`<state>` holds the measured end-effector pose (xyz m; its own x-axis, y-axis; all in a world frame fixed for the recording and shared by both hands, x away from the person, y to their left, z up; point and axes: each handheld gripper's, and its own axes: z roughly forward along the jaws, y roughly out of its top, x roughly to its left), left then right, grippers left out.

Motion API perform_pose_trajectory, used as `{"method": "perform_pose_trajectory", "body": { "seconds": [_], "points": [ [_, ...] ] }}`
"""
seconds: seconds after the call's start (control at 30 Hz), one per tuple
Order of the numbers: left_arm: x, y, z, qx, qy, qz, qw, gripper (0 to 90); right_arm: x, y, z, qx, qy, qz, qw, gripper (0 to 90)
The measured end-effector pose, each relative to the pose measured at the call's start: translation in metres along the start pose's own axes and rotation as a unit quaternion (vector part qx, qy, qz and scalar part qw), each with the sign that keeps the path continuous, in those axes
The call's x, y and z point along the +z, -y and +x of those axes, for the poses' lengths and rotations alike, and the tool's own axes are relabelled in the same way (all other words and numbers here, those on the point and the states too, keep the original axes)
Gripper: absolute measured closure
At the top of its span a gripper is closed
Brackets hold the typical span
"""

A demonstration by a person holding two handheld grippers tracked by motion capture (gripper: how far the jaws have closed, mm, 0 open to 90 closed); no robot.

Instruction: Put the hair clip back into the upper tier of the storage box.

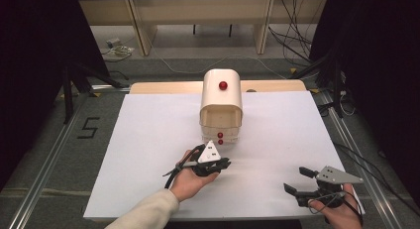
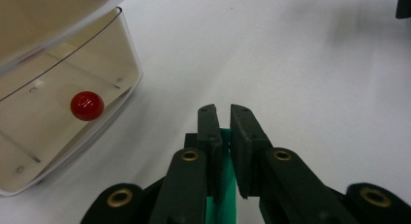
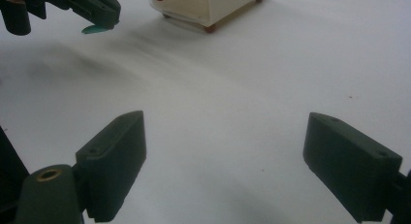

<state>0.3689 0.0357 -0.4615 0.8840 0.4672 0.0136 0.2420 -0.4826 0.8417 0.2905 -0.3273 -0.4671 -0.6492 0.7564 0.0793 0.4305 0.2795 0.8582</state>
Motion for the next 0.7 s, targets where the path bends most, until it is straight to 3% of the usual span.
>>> {"method": "perform_pose_trajectory", "body": {
  "seconds": [0.7],
  "points": [
    [-0.013, -0.006, 0.003, -0.002, -0.011, -0.017, 0.9998, 83.0, 0.000, 0.000, 0.000, 0.001, 0.000, 0.000, 1.0000, 16.4]
  ]
}}
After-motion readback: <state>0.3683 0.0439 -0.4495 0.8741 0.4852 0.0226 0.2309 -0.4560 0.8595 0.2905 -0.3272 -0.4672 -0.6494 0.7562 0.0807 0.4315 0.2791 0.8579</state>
